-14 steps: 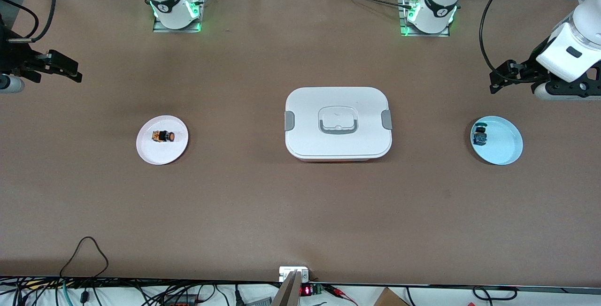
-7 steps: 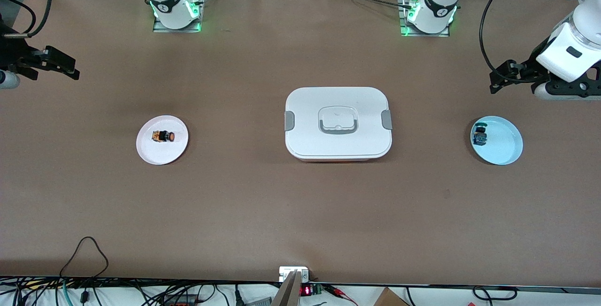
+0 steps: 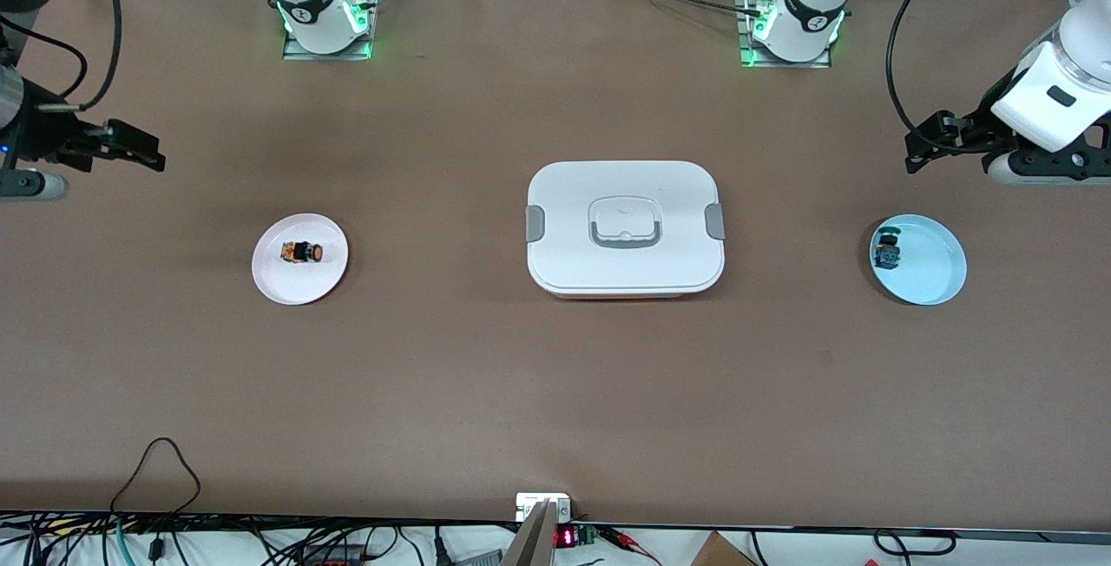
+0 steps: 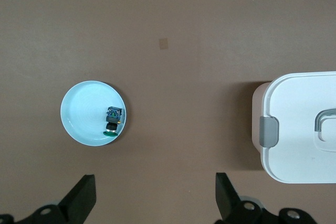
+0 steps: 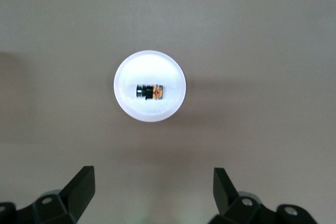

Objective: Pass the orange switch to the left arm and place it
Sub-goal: 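Move the right gripper over the orange switch on the white plate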

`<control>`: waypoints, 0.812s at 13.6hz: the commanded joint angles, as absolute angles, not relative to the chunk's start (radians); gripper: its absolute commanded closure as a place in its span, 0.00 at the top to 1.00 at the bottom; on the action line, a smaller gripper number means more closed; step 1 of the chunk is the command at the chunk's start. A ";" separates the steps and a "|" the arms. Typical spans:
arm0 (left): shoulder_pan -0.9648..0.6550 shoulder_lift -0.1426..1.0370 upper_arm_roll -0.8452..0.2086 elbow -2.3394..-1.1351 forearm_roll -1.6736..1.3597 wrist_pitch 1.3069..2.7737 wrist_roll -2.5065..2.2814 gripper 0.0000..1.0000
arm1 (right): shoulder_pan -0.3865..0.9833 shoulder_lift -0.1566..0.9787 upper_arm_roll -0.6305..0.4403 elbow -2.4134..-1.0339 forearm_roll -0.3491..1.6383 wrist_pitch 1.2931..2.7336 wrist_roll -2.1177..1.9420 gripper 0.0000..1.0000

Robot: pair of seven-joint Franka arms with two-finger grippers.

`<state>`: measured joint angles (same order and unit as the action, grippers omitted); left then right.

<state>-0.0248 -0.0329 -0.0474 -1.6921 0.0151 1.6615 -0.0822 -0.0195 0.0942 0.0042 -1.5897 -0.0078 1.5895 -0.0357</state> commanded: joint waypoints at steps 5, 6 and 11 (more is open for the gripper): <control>-0.028 -0.018 -0.044 -1.660 0.017 1.640 -0.061 1.00 | -0.017 0.195 0.012 -1.607 -0.009 1.738 -0.021 1.00; -0.029 -0.020 -0.044 -1.660 0.017 1.640 -0.061 1.00 | -0.017 0.189 0.017 -1.652 -0.008 1.779 -0.020 1.00; -0.028 -0.020 -0.044 -1.660 0.017 1.640 -0.061 1.00 | -0.014 0.187 0.018 -1.868 0.040 2.001 -0.015 1.00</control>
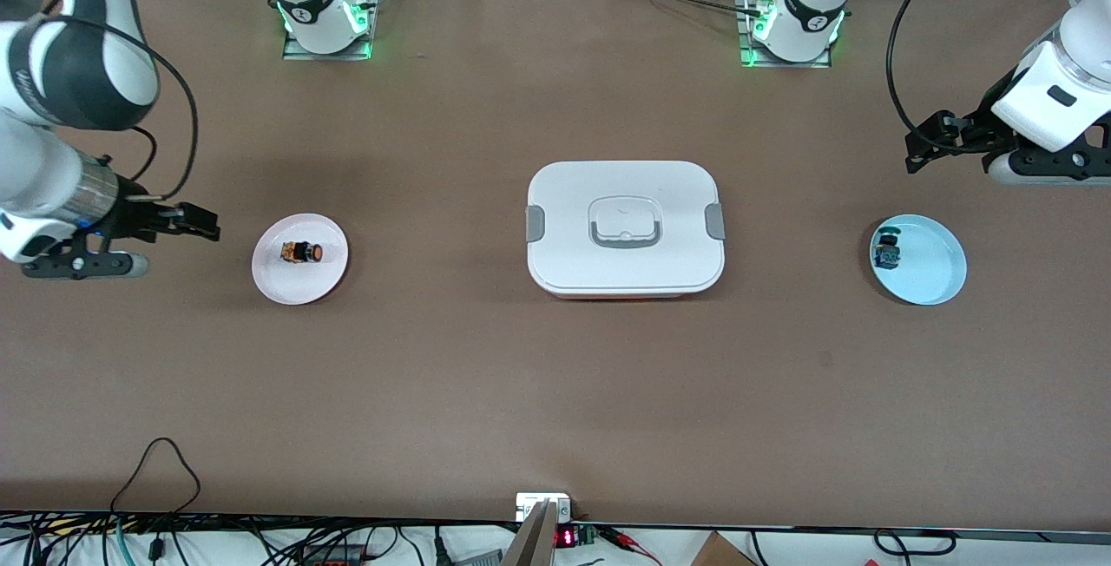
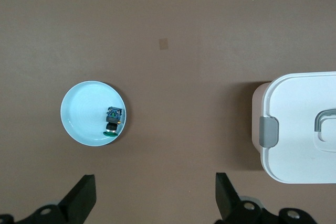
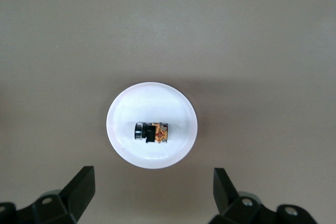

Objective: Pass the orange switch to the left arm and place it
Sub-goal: 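Move the right gripper over the orange switch on the white plate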

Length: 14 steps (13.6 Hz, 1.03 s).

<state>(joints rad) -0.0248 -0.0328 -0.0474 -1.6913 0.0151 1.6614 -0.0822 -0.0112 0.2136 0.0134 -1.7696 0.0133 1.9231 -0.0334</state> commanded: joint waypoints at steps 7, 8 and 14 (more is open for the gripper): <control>-0.029 -0.018 -0.044 -1.660 0.017 1.640 -0.061 1.00 | -0.008 0.216 0.023 -2.088 0.046 2.268 -0.015 1.00; -0.028 -0.020 -0.044 -1.660 0.017 1.640 -0.061 1.00 | -0.008 0.222 0.023 -2.100 0.046 2.281 -0.015 1.00; -0.029 -0.018 -0.044 -1.660 0.018 1.640 -0.061 1.00 | 0.021 0.304 0.023 -2.102 0.044 2.286 -0.028 1.00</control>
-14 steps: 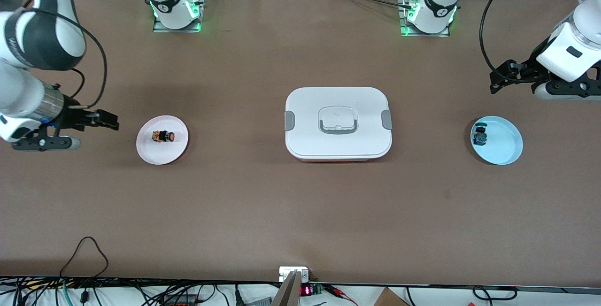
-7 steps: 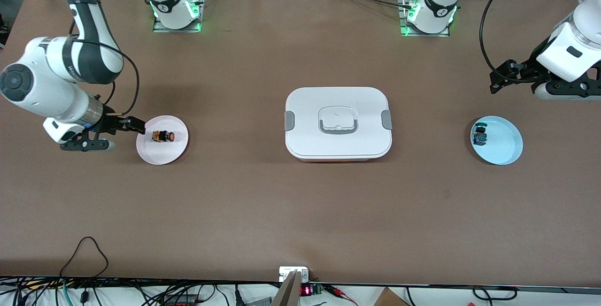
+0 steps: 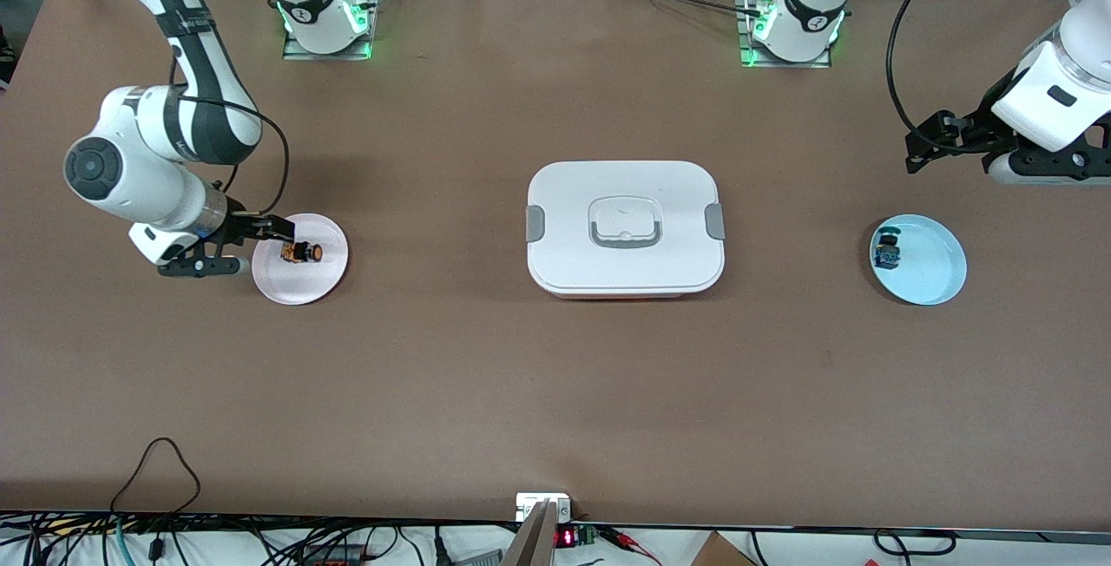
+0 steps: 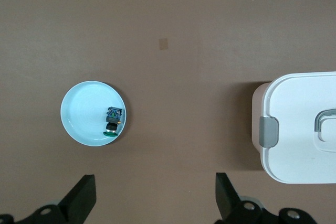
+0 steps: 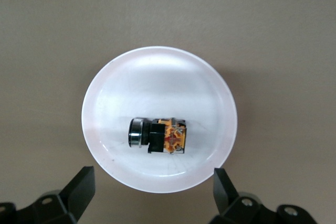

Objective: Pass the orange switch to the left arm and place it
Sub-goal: 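Move the right gripper over the orange switch on the white plate, then lower the right gripper and close it on the orange switch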

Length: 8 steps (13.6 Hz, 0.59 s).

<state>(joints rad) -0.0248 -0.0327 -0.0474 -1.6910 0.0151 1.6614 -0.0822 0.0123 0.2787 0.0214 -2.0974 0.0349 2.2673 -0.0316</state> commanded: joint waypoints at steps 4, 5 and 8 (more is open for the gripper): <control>-0.029 -0.018 -0.044 -1.660 0.017 1.640 -0.061 1.00 | 0.028 0.354 0.023 -2.102 0.043 2.315 -0.025 1.00; -0.029 -0.018 -0.044 -1.660 0.017 1.640 -0.061 1.00 | 0.028 0.359 0.023 -2.102 0.043 2.318 -0.018 1.00; -0.029 -0.018 -0.044 -1.660 0.017 1.640 -0.061 1.00 | 0.026 0.383 0.023 -2.099 0.046 2.333 -0.012 1.00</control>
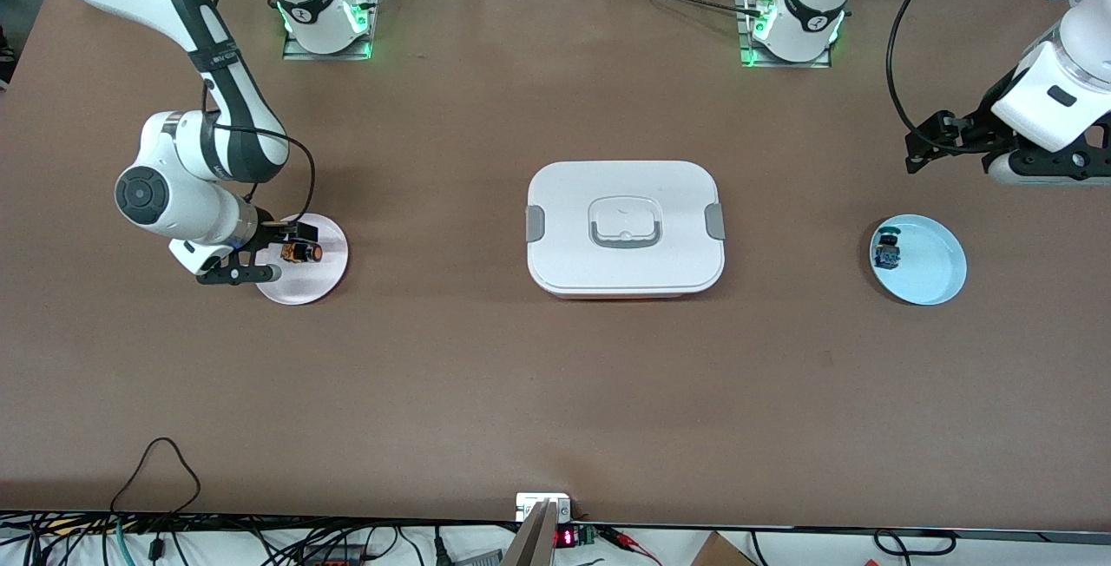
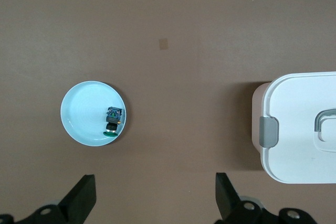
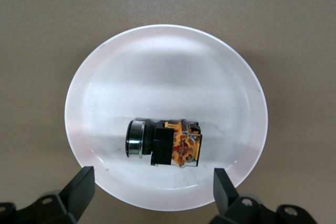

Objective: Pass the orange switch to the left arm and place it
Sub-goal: 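Lower the right gripper and close it on the orange switch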

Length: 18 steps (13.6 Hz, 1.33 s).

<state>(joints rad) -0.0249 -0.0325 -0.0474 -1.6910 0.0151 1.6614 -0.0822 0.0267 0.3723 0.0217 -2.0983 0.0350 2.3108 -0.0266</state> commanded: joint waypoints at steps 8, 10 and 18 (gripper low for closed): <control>-0.028 -0.020 -0.044 -1.660 0.017 1.640 -0.061 1.00 | 0.018 0.429 0.021 -2.094 0.046 2.359 -0.014 1.00; -0.028 -0.020 -0.044 -1.660 0.017 1.640 -0.061 1.00 | 0.011 0.442 0.021 -2.094 0.046 2.376 -0.014 1.00; -0.028 -0.018 -0.044 -1.660 0.017 1.640 -0.061 1.00 | 0.012 0.479 0.023 -2.091 0.048 2.418 -0.014 1.00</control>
